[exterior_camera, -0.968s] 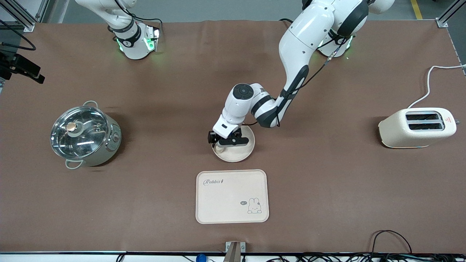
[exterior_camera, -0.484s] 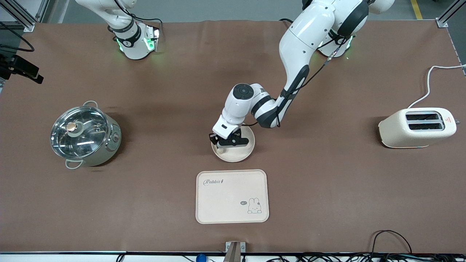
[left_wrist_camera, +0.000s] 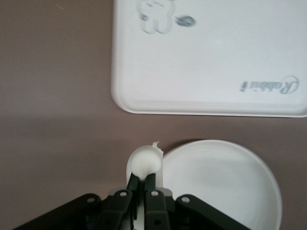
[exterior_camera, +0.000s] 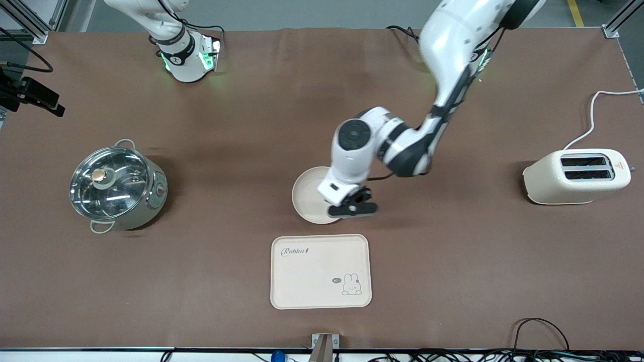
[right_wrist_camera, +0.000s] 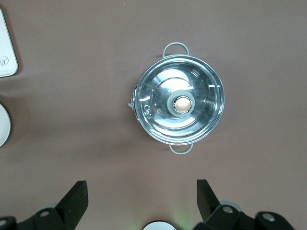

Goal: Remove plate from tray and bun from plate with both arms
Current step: 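Carry the bun toward the toaster and release it on the table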

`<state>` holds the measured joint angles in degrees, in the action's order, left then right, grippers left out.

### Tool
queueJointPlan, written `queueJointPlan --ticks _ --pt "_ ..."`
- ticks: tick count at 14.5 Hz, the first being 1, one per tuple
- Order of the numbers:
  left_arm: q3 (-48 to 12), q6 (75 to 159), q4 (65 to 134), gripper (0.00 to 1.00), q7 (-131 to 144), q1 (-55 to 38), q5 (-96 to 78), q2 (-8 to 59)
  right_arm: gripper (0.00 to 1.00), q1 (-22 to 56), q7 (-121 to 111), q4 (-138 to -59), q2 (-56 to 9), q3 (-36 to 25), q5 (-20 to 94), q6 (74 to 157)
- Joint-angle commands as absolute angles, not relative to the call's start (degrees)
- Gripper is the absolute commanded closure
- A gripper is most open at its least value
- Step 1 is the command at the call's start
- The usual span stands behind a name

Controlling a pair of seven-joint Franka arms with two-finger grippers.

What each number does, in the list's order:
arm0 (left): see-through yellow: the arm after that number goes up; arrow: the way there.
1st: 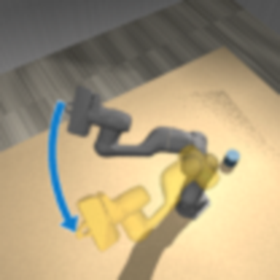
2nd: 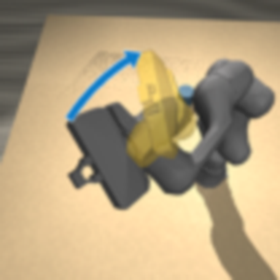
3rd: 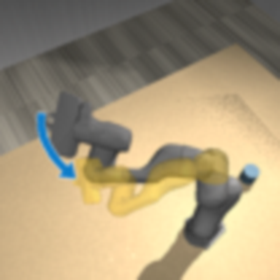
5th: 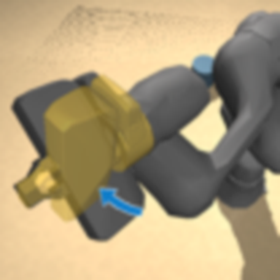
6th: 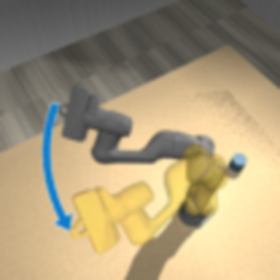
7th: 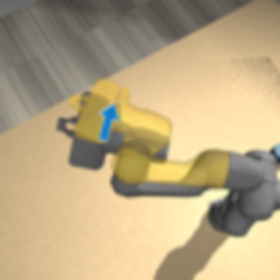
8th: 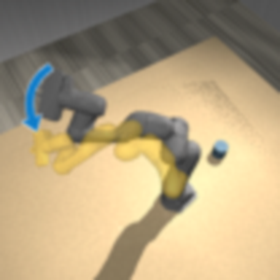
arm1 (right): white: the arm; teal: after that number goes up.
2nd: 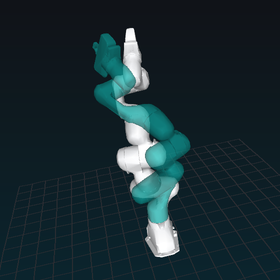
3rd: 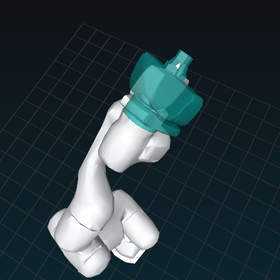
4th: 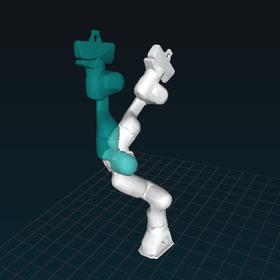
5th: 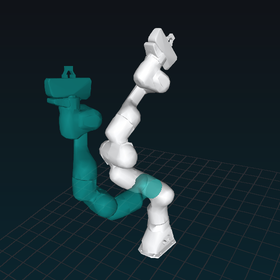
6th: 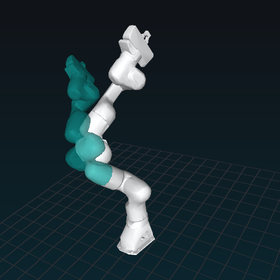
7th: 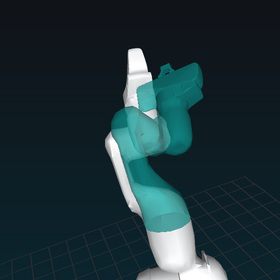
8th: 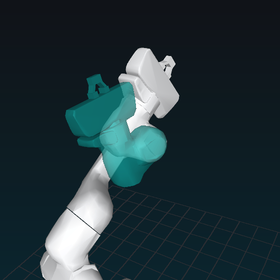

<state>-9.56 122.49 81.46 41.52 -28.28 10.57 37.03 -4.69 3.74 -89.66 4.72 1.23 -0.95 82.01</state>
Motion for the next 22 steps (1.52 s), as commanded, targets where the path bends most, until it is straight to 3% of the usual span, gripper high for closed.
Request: queueJointPlan --ticks 1,7,10,11,12,13,14,22 --pt "-12.6 120.1 88.4 0.98 27.4 -18.6 7.7 31.5 0.0 -4.9 3.0 -91.1 6.1 1.3 -1.0 82.1" --pt "-19.1 131.1 103.1 0.98 16.4 -2.8 7.7 30.2 0.0 -4.7 3.1 -91.0 6.1 1.4 -1.0 82.2" --pt "-19.4 139.1 108.8 0.89 16.1 -0.8 7.8 30.9 0.0 -4.7 3.1 -91.0 6.1 1.4 -0.9 82.1" --pt "-19.4 139.1 108.8 0.77 16.0 -0.4 7.8 31.1 0.0 -4.7 3.1 -91.0 6.1 1.4 -0.9 82.2" --pt "-19.3 139.1 108.7 0.55 16.0 -0.2 8.0 31.1 0.0 -4.7 3.1 -91.0 6.1 1.4 -0.9 82.2" --pt "-19.3 139.1 108.6 0.2 15.7 -0.1 8.3 31.1 0.0 -4.7 3.1 -91.0 6.1 1.4 -0.9 82.2" --pt "-19.3 139.0 108.5 0.0 14.9 0.3 8.3 31.0 0.0 -4.7 3.1 -91.0 6.1 1.4 -0.9 82.2" --pt "-19.2 138.8 108.3 0.0 13.5 1.1 8.3 31.1 0.0 -4.7 3.1 -91.1 6.1 1.4 -0.4 82.1"
